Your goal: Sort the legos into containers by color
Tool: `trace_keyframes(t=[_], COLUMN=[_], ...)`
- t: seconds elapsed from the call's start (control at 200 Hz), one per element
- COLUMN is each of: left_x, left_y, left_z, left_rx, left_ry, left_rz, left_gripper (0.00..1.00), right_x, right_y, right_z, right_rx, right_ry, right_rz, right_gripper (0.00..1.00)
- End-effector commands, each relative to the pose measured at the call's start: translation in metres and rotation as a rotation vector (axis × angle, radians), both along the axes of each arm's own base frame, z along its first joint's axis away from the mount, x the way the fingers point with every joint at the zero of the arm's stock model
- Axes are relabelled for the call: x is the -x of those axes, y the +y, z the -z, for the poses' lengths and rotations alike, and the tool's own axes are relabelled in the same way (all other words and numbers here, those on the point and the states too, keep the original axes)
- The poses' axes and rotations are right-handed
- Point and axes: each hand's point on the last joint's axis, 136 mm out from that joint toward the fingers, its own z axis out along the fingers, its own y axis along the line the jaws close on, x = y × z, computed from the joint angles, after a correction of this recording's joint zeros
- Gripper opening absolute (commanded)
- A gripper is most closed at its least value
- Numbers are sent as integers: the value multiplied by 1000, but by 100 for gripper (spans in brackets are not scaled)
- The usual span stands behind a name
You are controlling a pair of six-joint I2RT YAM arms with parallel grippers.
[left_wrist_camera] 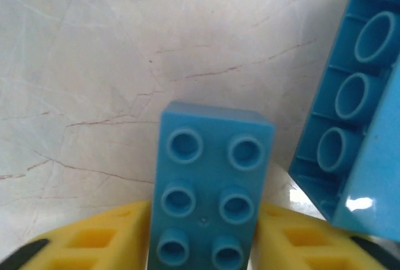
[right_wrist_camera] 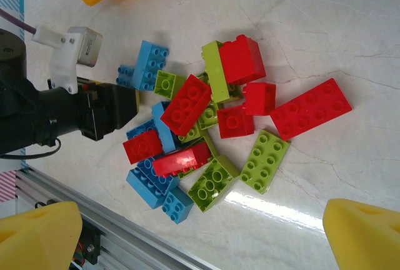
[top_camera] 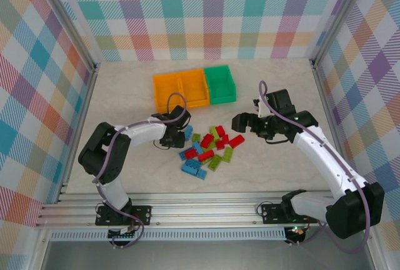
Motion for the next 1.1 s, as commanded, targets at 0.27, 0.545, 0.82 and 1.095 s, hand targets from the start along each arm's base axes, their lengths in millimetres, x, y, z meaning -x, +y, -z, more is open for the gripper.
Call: trace_keyframes(t=[0.27,0.545,0.82,1.095], left_x=[-28,-101,-198,-243], left_y=[-7,18,36,53], left_z=[-89,-186,-168,-108], left_rx=[82,38,24,102], left_ry=[-215,-439,-417,-326], left_rz=[-57,-231,-369,-500], left_gripper=[24,24,24,25], right_x=[14,7,12,23], right_y=[19,23,17,8], right_z=[-31,-61,-61,-70], right_rx=[-121,-192,-180,-164], right_ry=[-16,-121,-136,-154], right_rz=[-55,-22,-10,2], right_gripper=[100,99,100,100])
